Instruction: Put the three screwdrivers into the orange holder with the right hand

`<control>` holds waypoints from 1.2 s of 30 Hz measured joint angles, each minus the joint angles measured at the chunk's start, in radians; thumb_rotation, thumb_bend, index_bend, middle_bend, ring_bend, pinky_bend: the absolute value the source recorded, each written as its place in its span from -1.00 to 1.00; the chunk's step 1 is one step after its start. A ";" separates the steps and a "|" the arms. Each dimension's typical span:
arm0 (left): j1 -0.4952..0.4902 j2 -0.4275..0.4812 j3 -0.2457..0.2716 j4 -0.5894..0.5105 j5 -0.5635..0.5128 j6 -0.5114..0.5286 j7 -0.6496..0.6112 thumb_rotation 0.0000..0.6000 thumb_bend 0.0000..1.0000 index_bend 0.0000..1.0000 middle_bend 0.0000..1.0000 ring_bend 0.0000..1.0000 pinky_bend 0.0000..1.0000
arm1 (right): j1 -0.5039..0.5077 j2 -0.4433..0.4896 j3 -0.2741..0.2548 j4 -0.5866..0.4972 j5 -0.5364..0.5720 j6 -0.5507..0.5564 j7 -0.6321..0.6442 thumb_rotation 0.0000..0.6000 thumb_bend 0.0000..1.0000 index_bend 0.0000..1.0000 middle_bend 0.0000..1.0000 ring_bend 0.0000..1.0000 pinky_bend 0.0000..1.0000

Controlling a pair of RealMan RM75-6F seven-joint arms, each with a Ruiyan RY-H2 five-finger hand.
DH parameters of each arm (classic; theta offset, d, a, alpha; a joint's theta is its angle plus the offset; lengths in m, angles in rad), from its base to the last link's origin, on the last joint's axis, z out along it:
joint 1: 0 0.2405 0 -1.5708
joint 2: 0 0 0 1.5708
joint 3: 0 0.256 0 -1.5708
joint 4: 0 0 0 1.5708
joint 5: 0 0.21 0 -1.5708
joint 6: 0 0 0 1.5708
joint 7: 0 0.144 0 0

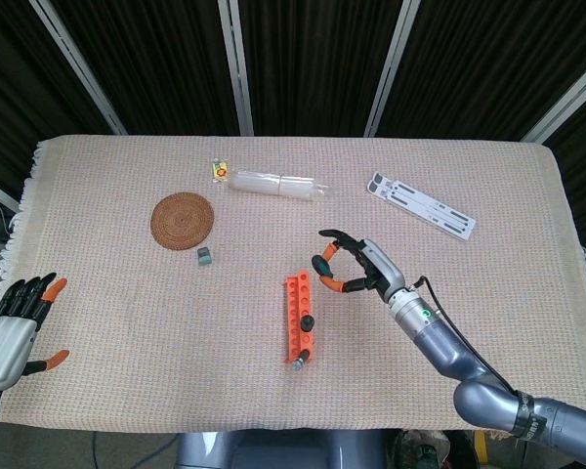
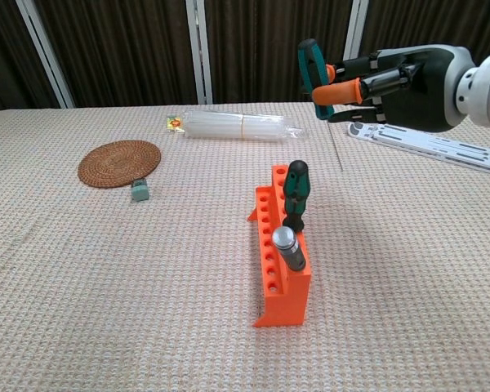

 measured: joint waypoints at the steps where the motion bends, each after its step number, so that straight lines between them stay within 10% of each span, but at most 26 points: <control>1: -0.001 0.001 0.000 -0.003 -0.002 -0.003 0.002 1.00 -0.96 -0.96 -1.00 -1.00 -1.00 | 0.002 -0.009 0.001 0.003 0.005 0.002 0.010 1.00 -0.33 0.26 -0.75 -1.00 -1.00; 36: -0.015 0.015 -0.010 -0.041 -0.041 -0.033 0.040 1.00 -0.96 -0.98 -1.00 -1.00 -1.00 | 0.054 -0.250 -0.009 0.114 0.028 0.132 0.076 1.00 -0.33 0.26 -0.75 -1.00 -1.00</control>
